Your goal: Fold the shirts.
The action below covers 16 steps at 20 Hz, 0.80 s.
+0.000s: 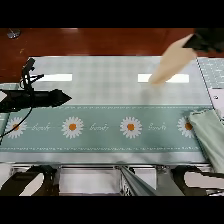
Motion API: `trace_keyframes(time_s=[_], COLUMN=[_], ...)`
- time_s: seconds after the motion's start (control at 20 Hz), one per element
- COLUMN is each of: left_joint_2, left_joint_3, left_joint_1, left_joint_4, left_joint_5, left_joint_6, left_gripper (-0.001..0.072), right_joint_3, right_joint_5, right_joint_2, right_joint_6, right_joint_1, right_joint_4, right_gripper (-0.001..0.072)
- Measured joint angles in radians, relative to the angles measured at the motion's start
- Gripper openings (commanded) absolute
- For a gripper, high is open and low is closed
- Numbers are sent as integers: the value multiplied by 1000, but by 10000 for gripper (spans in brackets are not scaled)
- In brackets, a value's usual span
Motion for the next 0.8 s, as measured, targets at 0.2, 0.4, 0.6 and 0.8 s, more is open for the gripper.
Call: trace_keyframes(time_s=[0.2,0.4,0.6,0.8], left_joint_2=[0,0,0,-4], left_joint_3=[0,0,0,0], left_joint_1=[0,0,0,-8], left_joint_4=[0,0,0,-27], left_joint_5=[11,19,22,29], left_joint_6=[0,3,3,3], left_gripper=[38,37,38,38], right_joint_3=[10,-153,-525,-877], right_joint_5=[147,216,229,150], right_joint_2=[116,285,508,711], right_joint_6=[76,111,113,135], right_joint_1=[-159,-330,-555,-772], right_joint_4=[-208,-381,-576,-707], right_gripper=[20,21,22,628])
